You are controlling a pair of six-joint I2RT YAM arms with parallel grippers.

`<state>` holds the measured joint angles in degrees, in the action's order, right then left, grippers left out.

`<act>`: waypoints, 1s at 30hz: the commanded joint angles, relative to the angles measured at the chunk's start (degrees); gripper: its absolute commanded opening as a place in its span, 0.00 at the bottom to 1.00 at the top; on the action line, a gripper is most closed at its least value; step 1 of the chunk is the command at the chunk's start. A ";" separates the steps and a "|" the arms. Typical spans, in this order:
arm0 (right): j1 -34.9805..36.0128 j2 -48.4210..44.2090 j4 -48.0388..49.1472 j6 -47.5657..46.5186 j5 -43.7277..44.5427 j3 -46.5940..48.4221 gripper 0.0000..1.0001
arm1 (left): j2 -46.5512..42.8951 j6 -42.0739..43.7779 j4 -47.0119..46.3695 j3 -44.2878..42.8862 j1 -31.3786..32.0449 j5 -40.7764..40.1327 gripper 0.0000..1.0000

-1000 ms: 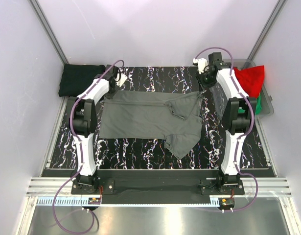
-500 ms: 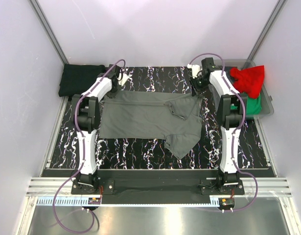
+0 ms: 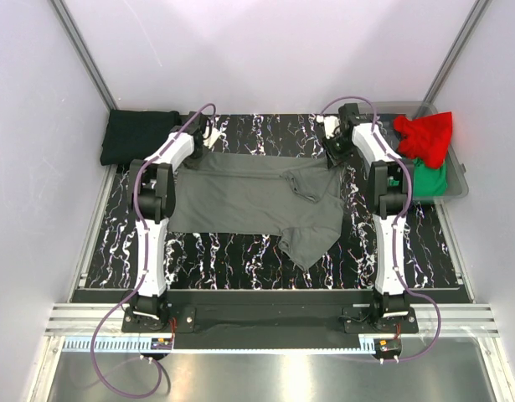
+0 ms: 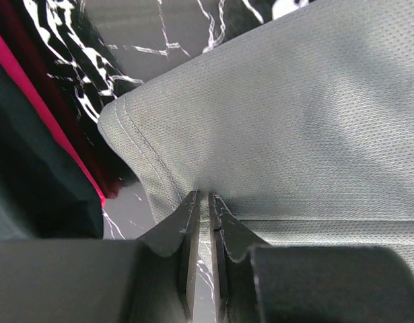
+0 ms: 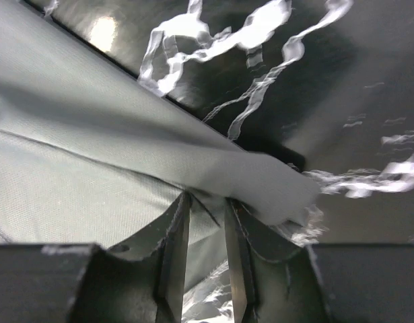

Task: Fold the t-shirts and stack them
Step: Fold the tshirt

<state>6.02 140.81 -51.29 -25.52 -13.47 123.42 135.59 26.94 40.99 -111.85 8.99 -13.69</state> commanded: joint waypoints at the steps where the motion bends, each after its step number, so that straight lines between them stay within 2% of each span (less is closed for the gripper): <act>1: 0.48 3.58 1.36 -1.54 6.87 4.81 0.34 | 2.57 -0.75 -0.30 -2.66 -0.38 0.25 0.15; 8: -0.22 14.56 0.57 -4.19 11.45 23.08 0.33 | 5.73 -0.57 -0.30 -8.20 0.15 0.51 0.15; 10: -0.22 16.33 0.57 -4.89 11.89 28.69 0.36 | 6.96 -0.66 -0.47 -10.74 0.41 0.42 0.15; 15: -0.31 18.80 0.58 -5.59 12.86 34.26 0.39 | 6.97 -1.18 -1.35 -12.95 0.94 -0.19 0.15; 18: -0.66 14.68 0.49 -4.29 12.07 32.42 0.39 | 3.38 -2.94 -1.53 -12.95 0.94 -0.02 0.16; 21: -1.01 6.95 -0.30 -3.40 10.32 29.35 0.43 | -4.00 -3.56 -1.62 -11.73 1.29 -0.10 0.22; 22: -1.10 4.58 -0.65 -3.31 8.31 26.90 0.44 | -8.28 -3.39 -1.79 -10.24 1.46 -0.54 0.28; 24: -1.54 -3.59 -0.83 -5.05 3.74 22.60 0.46 | -12.78 -2.77 -2.14 -7.87 1.64 -0.28 0.33; 25: -2.15 -6.57 -0.57 -6.29 -0.63 16.48 0.47 | -17.07 -2.59 -1.97 -4.46 1.73 1.28 0.41; 26: -2.33 -12.26 -0.39 -7.69 -2.85 13.11 0.47 | -19.11 -2.07 -1.97 -2.51 1.82 1.91 0.55; 27: -2.59 -14.93 -0.31 -11.10 -5.13 9.51 0.48 | -21.05 -1.98 -1.97 -0.58 1.82 2.70 0.60; 28: -3.03 -17.74 0.13 -13.05 -9.33 1.73 0.48 | -24.20 -2.15 -1.36 3.27 1.90 4.10 0.64; 30: -3.03 -25.74 2.93 -18.04 -11.65 -7.79 0.48 | -26.59 -3.03 0.13 6.54 1.99 6.99 0.67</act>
<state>3.55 127.94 -51.03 -35.03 -15.42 124.90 115.24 24.75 40.51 -109.23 10.61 -11.60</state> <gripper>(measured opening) 0.476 0.658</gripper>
